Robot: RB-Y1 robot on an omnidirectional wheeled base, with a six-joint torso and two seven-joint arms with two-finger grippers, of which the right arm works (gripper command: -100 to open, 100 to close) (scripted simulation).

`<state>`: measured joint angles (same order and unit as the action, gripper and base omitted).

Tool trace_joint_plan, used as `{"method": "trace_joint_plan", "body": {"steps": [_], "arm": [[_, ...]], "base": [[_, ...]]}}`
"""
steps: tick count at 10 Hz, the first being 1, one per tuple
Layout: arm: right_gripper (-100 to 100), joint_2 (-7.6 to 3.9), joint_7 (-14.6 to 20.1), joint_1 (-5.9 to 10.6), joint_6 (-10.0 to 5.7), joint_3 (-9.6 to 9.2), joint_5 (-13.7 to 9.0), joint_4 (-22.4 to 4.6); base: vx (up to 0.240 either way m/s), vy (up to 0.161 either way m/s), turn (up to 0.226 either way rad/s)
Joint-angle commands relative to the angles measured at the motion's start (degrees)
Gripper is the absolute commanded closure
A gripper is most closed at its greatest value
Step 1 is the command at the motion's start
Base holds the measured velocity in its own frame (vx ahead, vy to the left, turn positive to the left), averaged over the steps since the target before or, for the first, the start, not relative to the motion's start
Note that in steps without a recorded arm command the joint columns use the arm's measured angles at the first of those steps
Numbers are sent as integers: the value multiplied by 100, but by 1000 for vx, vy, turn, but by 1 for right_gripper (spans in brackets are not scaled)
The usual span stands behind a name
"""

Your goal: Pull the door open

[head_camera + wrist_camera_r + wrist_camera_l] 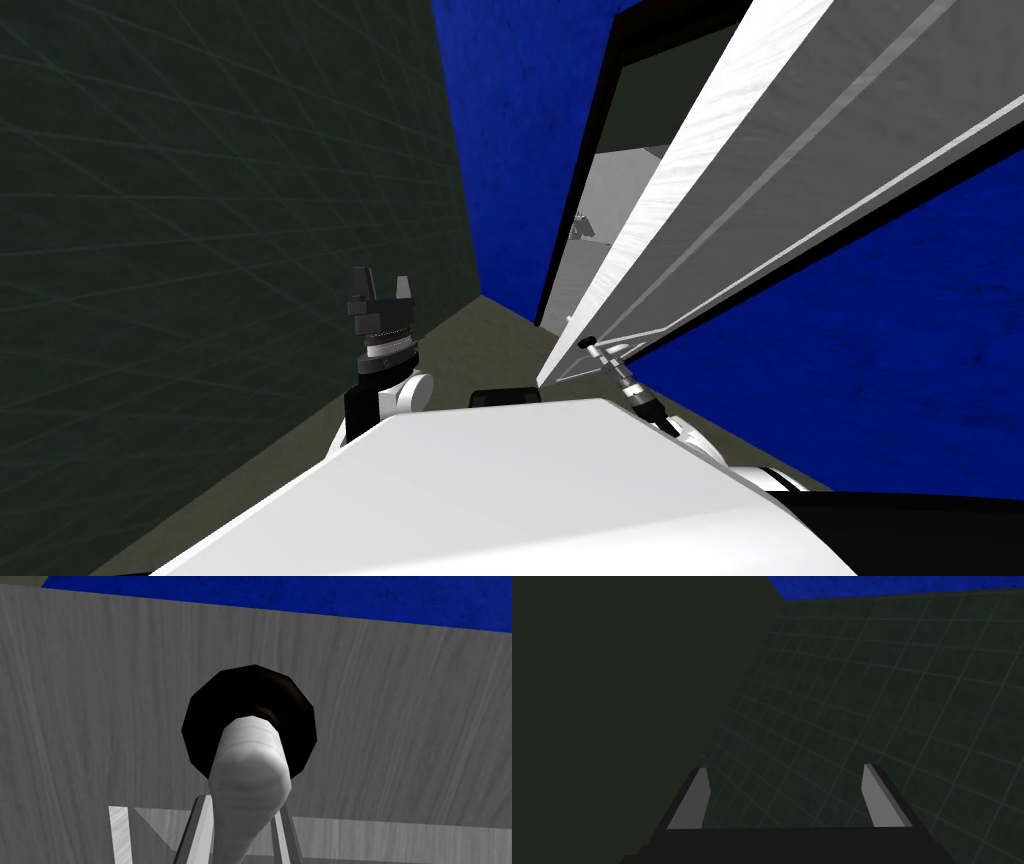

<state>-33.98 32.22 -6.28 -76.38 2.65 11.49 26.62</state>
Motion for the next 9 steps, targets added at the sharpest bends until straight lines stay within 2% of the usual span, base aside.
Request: {"method": "trace_joint_plan", "body": {"steps": [1, 8, 9], "arm": [[100, -9, -9, 6, -63, 6, 15, -61], [100, -44, -9, 50, -206, 48, 53, -215], [100, -44, -9, 50, -206, 48, 53, -215]], "base": [[-214, -74, 149], [-196, -96, 152], [-114, -42, 30]]}}
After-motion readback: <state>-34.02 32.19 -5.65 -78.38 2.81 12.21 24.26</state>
